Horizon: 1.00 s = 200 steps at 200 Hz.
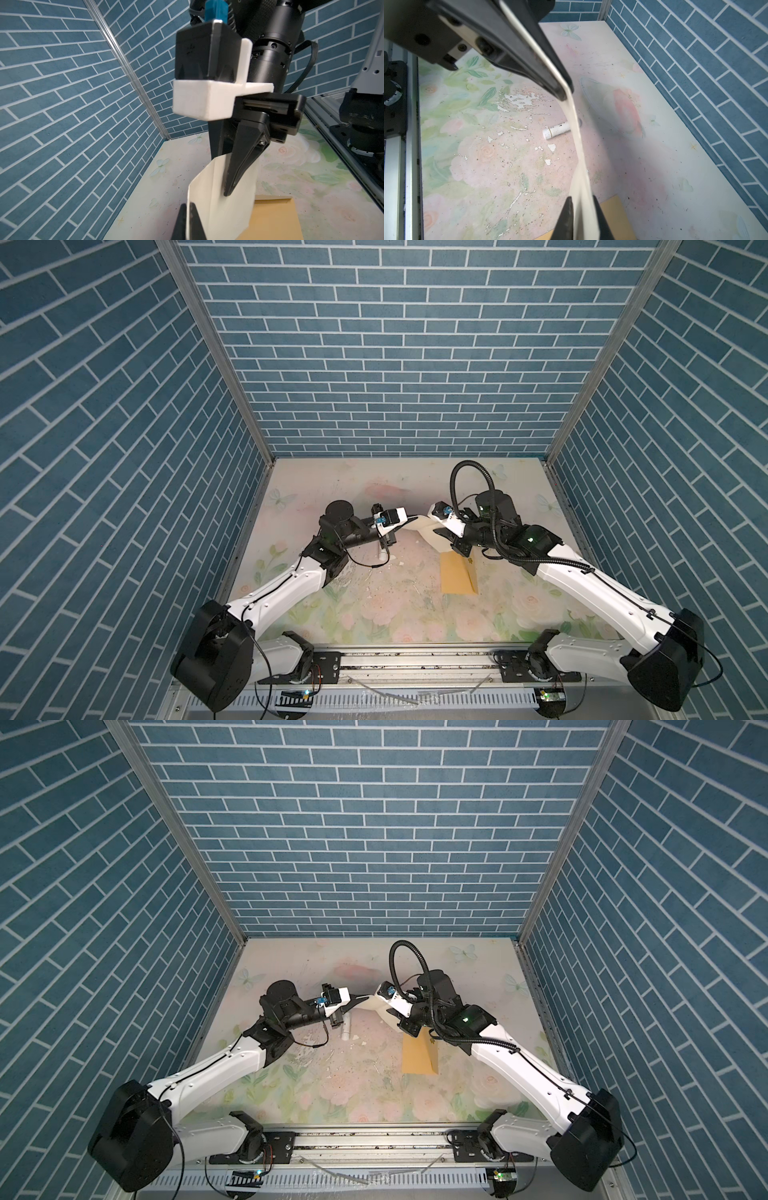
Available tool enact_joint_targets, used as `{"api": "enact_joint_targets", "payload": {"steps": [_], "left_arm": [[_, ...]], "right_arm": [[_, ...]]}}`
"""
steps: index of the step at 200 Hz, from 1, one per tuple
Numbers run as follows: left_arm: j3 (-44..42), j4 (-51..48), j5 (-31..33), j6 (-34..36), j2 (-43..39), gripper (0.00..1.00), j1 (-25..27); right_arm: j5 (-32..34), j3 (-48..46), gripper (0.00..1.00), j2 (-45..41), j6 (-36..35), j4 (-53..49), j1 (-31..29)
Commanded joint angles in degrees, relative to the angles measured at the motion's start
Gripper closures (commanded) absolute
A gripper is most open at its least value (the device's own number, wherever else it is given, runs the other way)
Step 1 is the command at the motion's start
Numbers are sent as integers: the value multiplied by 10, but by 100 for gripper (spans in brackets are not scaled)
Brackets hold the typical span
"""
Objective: Place the letter into the envelope and seal it
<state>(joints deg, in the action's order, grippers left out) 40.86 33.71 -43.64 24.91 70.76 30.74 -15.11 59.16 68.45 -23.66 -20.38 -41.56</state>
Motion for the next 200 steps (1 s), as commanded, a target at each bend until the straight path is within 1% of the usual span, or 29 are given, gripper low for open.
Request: {"api": "enact_joint_targets", "payload": {"steps": [1, 16, 55, 85, 111, 123, 141, 152, 160, 171, 183, 189, 200], "left_arm": [[-18, 17, 14, 4, -18, 100, 2], [-21, 14, 16, 12, -18, 100, 2], [-13, 17, 17, 14, -8, 100, 2], [-18, 19, 18, 13, -9, 100, 2], [-26, 18, 27, 14, -18, 100, 2], [-28, 13, 30, 20, -21, 100, 2], [-29, 13, 34, 27, -18, 100, 2], [-27, 14, 33, 27, -16, 100, 2], [-25, 12, 32, 28, -14, 100, 2], [-24, 11, 32, 27, -14, 100, 2], [-25, 13, 30, 23, -15, 100, 2], [-25, 15, 27, 20, -15, 100, 2], [-29, 24, 25, 11, -15, 100, 2]], "right_arm": [[23, -26, 83, -20, 26, -1, 3], [24, -32, 84, -26, 28, -2, 5], [13, -30, 100, -30, 45, 5, 12], [5, -28, 100, -27, 65, 6, 19], [5, -32, 87, -30, 74, -3, 24], [9, -34, 85, -33, 76, -12, 26], [16, -43, 85, -43, 75, -16, 29], [15, -48, 87, -48, 75, -14, 31], [13, -49, 89, -50, 75, -16, 32], [10, -47, 95, -48, 76, -21, 33], [9, -50, 97, -46, 78, -20, 34], [9, -51, 100, -46, 81, -17, 35], [9, -51, 100, -43, 87, -11, 36]]}}
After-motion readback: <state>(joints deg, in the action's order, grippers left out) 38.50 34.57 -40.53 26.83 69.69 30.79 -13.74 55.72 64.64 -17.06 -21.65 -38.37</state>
